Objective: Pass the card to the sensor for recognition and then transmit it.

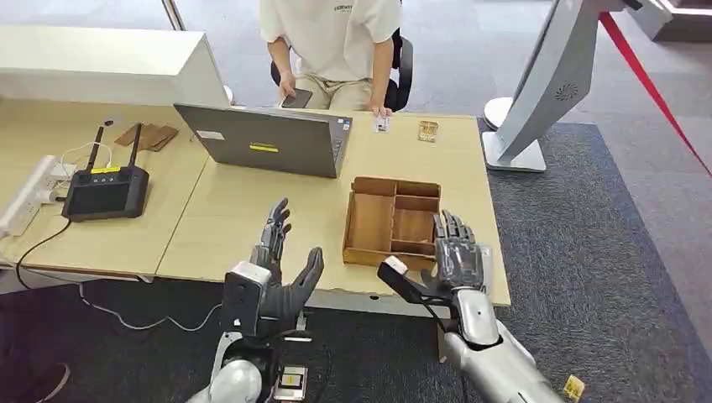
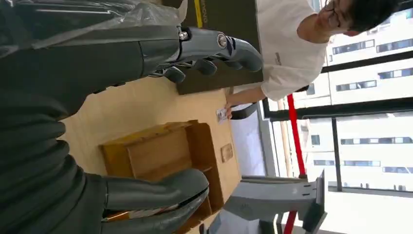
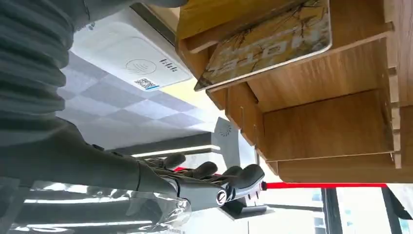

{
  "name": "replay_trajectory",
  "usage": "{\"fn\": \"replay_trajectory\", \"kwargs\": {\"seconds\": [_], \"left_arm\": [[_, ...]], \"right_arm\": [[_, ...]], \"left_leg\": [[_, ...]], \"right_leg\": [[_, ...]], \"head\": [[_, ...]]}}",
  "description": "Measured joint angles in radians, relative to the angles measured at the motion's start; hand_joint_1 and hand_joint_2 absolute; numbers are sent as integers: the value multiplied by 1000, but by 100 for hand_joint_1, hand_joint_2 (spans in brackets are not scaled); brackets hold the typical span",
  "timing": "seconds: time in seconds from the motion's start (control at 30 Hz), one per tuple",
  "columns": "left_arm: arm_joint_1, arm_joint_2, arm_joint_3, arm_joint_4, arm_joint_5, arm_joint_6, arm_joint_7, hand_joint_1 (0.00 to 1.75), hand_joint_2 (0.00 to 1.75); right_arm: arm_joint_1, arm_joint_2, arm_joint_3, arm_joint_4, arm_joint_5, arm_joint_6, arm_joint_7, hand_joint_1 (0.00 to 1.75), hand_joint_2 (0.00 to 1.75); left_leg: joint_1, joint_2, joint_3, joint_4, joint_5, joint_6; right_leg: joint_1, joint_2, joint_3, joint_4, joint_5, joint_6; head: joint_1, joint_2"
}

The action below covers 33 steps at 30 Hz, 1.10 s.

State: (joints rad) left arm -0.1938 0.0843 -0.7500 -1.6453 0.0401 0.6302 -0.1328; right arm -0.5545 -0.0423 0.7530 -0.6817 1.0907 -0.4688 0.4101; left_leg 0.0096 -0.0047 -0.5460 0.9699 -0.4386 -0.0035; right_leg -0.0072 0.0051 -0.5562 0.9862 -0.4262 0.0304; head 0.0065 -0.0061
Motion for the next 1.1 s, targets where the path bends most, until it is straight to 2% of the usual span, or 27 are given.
{"fn": "replay_trajectory", "kwargs": {"seconds": [1.07, 1.1], "left_arm": [[-10, 0, -1, 0, 6, 0, -3, 0, 175], [-10, 0, -1, 0, 6, 0, -3, 0, 175]], "right_arm": [[14, 17, 1, -47, 18, 35, -34, 0, 175], [14, 17, 1, -47, 18, 35, -34, 134, 175]], "left_leg": [[0, 0, 0, 0, 0, 0], [0, 0, 0, 0, 0, 0]], "right_leg": [[0, 0, 0, 0, 0, 0], [0, 0, 0, 0, 0, 0]], "head": [[0, 0], [0, 0]]}}
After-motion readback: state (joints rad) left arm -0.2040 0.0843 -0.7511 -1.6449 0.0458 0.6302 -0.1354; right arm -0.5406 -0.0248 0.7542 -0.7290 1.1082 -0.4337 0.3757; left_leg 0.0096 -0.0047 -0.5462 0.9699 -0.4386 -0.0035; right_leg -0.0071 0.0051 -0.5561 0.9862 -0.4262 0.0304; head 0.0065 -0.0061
